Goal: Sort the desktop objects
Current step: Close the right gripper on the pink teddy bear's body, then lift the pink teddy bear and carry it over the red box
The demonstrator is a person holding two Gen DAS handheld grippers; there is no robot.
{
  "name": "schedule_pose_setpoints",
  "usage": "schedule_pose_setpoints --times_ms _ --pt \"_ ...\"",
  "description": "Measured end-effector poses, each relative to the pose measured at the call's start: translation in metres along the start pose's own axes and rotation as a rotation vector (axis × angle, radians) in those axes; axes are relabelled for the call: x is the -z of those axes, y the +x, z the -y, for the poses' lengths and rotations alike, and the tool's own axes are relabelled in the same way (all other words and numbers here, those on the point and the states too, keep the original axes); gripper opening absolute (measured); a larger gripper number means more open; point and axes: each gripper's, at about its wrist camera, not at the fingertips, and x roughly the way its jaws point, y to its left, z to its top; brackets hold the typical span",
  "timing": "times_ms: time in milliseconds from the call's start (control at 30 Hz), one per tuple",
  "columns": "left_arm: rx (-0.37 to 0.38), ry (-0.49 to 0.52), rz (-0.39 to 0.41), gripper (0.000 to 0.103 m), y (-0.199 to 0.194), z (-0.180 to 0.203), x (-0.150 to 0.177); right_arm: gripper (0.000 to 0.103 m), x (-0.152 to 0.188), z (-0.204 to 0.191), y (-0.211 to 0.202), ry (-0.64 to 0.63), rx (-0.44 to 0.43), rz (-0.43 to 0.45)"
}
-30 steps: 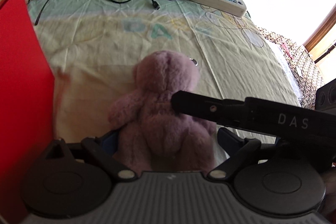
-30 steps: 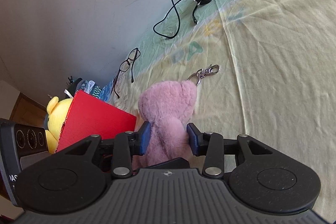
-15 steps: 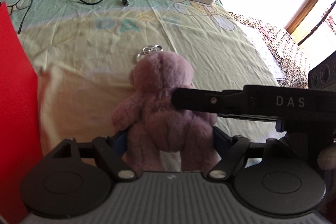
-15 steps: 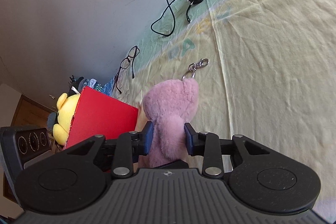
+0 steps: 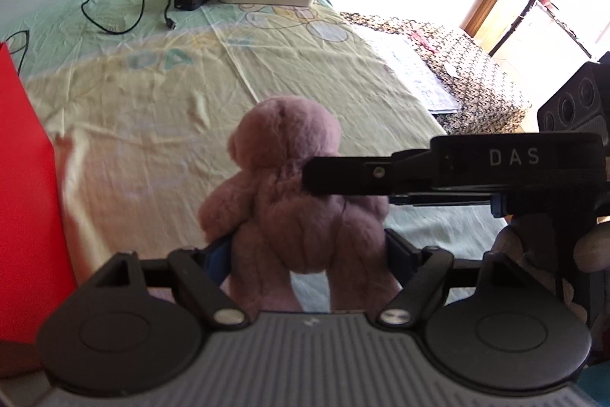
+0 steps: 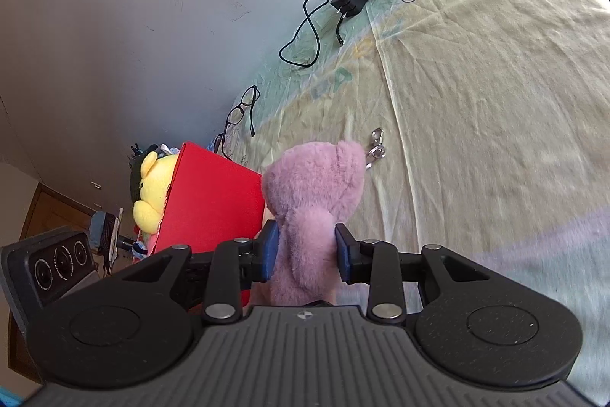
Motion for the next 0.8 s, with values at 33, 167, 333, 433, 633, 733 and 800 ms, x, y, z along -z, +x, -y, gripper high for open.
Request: schedule_pose_setpoints --times_ms 33,167,333,433,633,733,800 --pt "0.01 0.008 0.004 0.08 -0.004 0.002 0.002 0.034 0.003 -0.002 -0.003 0.005 -0.008 0.005" --pt "0.021 0.042 0.025 0.08 -0.024 0.006 0.011 0.034 0.017 -0.013 -0.013 0.012 -0.021 0.033" --pt "0.067 0.038 0.07 0.08 -0.056 -0.004 0.018 0.034 0.032 -0.039 -0.019 -0.026 -0.04 0.084" --pt "0.085 0.05 0.116 0.08 -0.08 -0.013 0.022 0.034 0.041 -0.058 -0.02 -0.048 -0.067 0.138" --pt "0.1 0.07 0.215 0.081 -0.137 -0.049 0.025 0.034 0.059 -0.113 -0.007 -0.117 -0.113 0.252" --pt "0.103 0.068 0.275 0.081 -0.166 -0.071 0.027 0.034 0.062 -0.143 0.006 -0.154 -0.142 0.297" --pt "0.092 0.077 0.309 0.081 -0.182 -0.085 0.028 0.034 0.063 -0.161 0.017 -0.183 -0.161 0.317"
